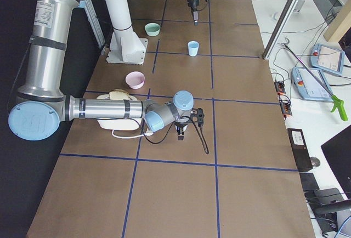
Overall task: Stack blue cups with both arms
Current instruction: 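Open and withdraw the left gripper while the right gripper grasps the other light blue cup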
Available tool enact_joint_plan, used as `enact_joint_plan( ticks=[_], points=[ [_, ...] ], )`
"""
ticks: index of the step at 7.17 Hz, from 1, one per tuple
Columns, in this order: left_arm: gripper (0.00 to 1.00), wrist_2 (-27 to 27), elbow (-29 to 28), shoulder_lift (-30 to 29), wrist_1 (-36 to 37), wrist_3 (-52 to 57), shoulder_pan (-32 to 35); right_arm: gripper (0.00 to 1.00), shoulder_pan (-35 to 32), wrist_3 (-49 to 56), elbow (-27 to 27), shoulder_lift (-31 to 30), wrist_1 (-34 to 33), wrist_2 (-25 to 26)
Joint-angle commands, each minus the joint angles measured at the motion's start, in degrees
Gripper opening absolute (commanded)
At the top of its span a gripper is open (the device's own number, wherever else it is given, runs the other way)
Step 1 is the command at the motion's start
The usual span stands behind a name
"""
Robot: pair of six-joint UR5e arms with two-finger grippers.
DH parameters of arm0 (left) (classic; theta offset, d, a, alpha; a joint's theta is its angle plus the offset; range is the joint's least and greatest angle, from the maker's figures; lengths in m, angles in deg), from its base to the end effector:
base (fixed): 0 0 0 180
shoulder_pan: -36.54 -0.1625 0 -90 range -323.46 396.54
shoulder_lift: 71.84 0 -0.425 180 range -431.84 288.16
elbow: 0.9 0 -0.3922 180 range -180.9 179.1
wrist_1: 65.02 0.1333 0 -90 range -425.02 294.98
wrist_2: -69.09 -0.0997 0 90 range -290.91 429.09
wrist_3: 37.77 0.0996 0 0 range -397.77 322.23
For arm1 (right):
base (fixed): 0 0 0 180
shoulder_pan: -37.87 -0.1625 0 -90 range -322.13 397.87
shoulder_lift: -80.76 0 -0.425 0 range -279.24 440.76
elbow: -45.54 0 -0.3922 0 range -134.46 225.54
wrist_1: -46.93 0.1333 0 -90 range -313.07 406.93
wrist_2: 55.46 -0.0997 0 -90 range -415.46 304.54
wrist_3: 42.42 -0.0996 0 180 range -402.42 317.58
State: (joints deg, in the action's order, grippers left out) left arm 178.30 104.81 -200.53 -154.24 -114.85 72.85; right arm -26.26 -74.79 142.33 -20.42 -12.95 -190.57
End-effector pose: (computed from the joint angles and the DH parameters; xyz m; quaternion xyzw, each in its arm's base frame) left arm 0.4472 -0.4534 0.1508 0.0498 0.4663 -0.1047 0.8770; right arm -0.1307 -0.4134 0.6295 -0.0023 -0.4267 -0.0342 0.9037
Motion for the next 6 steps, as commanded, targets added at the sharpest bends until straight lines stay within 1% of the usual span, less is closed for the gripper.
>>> enact_joint_plan(
  ticks=[1,2,3,4,5,6],
  points=[
    [1.00,0.13,0.02,0.02,-0.25,0.09,0.68,0.95,1.81,-0.25,-2.56,1.60,0.03,1.07],
    [1.00,0.22,0.02,0.02,-0.52,0.18,1.47,0.54,2.08,-0.94,-2.66,1.70,-0.06,1.08],
    [1.00,0.22,0.02,0.02,-0.61,0.18,1.92,0.02,2.17,-1.12,-2.66,1.70,0.02,0.82],
    [1.00,0.22,0.02,0.54,-0.95,0.18,2.53,0.00,2.35,-0.95,-2.49,1.70,0.03,0.64],
    [1.00,0.83,0.11,0.98,-1.57,0.18,2.97,0.00,2.35,-1.12,-0.40,1.96,-0.06,0.12],
    [1.00,3.53,0.11,0.99,-2.88,0.18,4.63,0.00,2.18,-1.30,3.89,2.48,-0.93,-0.32]
  ],
)
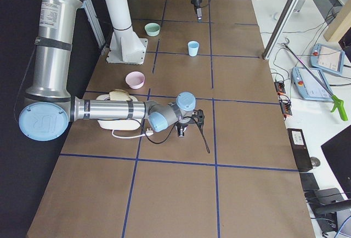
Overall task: Stack blue cups with both arms
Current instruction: 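Open and withdraw the left gripper while the right gripper grasps the other light blue cup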
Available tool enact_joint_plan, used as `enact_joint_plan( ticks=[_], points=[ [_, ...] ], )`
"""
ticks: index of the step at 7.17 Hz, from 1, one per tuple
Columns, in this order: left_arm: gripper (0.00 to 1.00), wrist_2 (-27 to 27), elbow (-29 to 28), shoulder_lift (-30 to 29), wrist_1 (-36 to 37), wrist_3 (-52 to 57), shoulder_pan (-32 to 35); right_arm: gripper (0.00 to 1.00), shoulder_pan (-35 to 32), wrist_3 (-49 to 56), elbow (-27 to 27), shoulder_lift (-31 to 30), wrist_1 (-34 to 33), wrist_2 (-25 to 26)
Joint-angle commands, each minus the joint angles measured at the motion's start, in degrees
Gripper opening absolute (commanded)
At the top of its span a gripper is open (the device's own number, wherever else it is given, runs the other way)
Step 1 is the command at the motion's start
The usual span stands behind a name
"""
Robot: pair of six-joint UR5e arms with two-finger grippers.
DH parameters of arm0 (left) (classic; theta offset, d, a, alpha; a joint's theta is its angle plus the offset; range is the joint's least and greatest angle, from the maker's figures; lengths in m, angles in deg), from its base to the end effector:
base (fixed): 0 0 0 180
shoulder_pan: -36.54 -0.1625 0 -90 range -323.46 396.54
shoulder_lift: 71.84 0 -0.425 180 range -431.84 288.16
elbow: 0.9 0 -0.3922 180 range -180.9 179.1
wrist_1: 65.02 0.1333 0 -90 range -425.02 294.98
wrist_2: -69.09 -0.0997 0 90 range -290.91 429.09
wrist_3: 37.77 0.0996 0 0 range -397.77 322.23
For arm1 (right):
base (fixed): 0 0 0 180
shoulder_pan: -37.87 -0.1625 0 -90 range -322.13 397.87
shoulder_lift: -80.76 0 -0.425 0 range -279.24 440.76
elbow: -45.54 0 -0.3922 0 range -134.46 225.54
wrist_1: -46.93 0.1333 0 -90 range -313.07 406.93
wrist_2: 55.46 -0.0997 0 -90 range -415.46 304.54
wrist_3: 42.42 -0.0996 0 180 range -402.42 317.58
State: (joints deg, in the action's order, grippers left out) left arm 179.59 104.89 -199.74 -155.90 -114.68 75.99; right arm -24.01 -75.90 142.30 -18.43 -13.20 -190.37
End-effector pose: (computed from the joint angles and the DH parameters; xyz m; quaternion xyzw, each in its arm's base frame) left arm 0.4217 -0.4745 0.1547 0.0578 0.4745 -0.1200 0.8701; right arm -0.1542 -0.4221 0.6153 -0.0017 -0.4310 -0.0485 0.9011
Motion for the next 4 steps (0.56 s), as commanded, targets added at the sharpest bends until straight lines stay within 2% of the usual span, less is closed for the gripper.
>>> enact_joint_plan(
  ticks=[1,2,3,4],
  points=[
    [1.00,6.70,0.12,0.81,-2.02,0.00,4.72,0.00,0.09,-0.18,7.10,1.19,-0.69,-3.14],
    [1.00,9.79,0.38,3.08,-4.20,1.22,7.10,0.00,-0.08,-1.40,10.43,4.93,-4.70,-4.30],
    [1.00,12.51,0.47,6.41,-7.97,3.76,9.30,0.00,0.61,-6.46,15.08,12.19,-14.83,-4.14],
    [1.00,15.41,0.47,9.23,-9.40,6.65,11.67,0.00,2.27,-12.43,16.17,20.88,-21.98,-4.05]
  ],
)
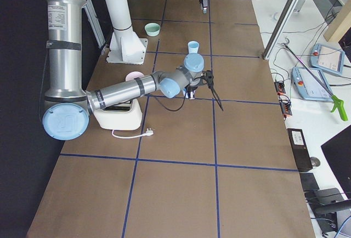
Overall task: Stack blue cups with both arms
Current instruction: 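Carry the cup with the right gripper and lower it into the center cup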
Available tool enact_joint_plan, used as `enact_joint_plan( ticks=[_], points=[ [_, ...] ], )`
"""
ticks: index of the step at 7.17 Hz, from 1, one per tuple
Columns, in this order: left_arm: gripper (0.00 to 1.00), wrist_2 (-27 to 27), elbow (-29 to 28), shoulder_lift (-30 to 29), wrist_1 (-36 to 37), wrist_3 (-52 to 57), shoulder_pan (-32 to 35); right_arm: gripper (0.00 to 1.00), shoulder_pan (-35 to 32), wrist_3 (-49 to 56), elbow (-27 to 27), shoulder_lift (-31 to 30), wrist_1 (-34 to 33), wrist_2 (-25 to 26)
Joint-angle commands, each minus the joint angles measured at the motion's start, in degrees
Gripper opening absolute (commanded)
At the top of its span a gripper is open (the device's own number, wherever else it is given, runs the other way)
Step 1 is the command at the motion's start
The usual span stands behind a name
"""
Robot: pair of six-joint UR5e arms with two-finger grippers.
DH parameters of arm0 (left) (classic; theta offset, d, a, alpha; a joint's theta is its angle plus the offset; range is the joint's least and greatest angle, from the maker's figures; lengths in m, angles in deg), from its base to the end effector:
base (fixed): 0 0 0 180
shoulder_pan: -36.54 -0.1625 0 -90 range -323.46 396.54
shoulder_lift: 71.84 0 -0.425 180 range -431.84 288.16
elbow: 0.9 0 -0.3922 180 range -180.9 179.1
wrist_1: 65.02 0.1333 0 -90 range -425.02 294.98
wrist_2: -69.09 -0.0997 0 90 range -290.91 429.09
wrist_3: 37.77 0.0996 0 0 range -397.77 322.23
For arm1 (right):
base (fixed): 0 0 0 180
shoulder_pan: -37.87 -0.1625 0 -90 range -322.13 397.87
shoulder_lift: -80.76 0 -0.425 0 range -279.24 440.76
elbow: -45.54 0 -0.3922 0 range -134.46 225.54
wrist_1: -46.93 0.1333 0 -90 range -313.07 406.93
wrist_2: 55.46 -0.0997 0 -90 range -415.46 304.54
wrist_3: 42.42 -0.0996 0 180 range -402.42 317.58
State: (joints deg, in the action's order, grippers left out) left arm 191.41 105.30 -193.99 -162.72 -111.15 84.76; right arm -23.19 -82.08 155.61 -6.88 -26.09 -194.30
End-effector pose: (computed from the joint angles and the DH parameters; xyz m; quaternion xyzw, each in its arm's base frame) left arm 0.3483 -0.5099 0.1936 0.0346 0.5127 -0.1050 0.8514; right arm -0.1903 -0.4646 0.4248 0.0343 -0.4945 -0.0587 0.8665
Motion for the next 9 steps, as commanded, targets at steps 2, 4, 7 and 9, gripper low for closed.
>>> enact_joint_plan(
  ticks=[2,4,7,9],
  points=[
    [1.00,5.39,-0.03,7.35,-2.76,11.56,4.94,0.00,9.88,-21.10,1.82,25.26,-18.17,4.16],
    [1.00,5.47,-0.03,8.24,-2.76,13.09,5.57,0.00,17.44,-29.64,-4.46,36.08,-20.85,13.12],
    [1.00,5.39,-0.11,8.24,-2.76,13.09,5.39,0.00,23.52,-33.99,-13.65,43.87,-20.50,20.36],
    [1.00,5.30,-0.12,8.24,-2.76,13.00,5.30,0.00,25.46,-34.08,-15.23,43.78,-20.41,22.29]
  ],
)
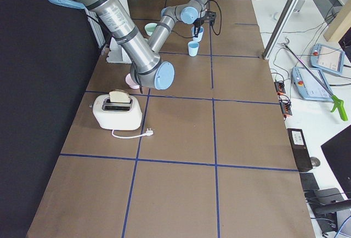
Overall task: Stack blue cups with both arms
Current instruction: 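Carry the cup with the right gripper and lower it into the center cup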
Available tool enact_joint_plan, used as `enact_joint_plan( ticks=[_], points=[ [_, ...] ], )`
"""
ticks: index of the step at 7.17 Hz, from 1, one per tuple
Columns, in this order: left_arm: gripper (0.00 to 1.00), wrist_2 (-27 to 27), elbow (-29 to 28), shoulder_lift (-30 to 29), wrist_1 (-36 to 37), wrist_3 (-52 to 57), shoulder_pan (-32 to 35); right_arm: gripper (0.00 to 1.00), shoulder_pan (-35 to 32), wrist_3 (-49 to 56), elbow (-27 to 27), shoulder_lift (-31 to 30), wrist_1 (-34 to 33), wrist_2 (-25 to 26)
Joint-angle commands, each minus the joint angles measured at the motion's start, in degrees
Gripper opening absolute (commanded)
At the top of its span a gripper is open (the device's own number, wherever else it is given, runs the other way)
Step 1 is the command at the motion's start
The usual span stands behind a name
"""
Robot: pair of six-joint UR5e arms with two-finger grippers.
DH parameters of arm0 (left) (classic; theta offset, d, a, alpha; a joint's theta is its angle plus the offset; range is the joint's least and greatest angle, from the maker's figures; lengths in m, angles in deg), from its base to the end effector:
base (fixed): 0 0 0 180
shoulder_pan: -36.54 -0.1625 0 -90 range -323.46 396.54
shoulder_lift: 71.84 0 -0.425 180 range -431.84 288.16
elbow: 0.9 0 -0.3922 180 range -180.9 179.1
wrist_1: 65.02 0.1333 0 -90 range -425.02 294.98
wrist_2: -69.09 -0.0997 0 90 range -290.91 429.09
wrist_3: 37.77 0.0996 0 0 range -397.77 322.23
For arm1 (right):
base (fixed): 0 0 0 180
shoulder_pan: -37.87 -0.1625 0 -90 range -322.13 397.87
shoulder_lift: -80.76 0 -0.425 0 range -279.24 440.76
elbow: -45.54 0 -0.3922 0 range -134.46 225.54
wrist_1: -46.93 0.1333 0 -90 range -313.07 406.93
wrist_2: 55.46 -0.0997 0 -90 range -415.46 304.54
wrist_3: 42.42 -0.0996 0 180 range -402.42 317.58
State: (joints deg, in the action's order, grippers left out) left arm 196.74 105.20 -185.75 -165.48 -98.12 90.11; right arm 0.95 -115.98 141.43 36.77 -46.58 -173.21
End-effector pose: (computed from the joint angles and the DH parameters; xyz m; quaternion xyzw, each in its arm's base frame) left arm 0.2962 -0.5233 0.2722 0.0497 0.4955 -0.0428 0.8661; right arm -0.4913 -0.4779 0.1330 -0.0168 -0.4537 0.0607 0.8889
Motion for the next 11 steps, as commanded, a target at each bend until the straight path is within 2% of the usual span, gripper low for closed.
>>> enact_joint_plan(
  ticks=[1,9,10,11],
  points=[
    [1.00,-0.03,-0.01,0.00,0.09,-0.03,-0.13,0.00,1.85,-0.18,-1.49,0.14,0.08,1.21],
    [1.00,-0.03,0.16,0.00,0.00,-0.55,-0.13,0.00,2.64,-0.18,-2.20,0.05,-0.01,2.62],
    [1.00,-0.03,0.25,0.00,0.00,-0.55,-0.13,0.02,2.64,-0.18,-2.20,-0.04,-0.01,2.62],
    [1.00,-0.03,0.25,0.00,0.00,-0.55,-0.22,0.58,2.64,-0.18,-2.11,-0.12,-0.01,2.70]
  ],
)
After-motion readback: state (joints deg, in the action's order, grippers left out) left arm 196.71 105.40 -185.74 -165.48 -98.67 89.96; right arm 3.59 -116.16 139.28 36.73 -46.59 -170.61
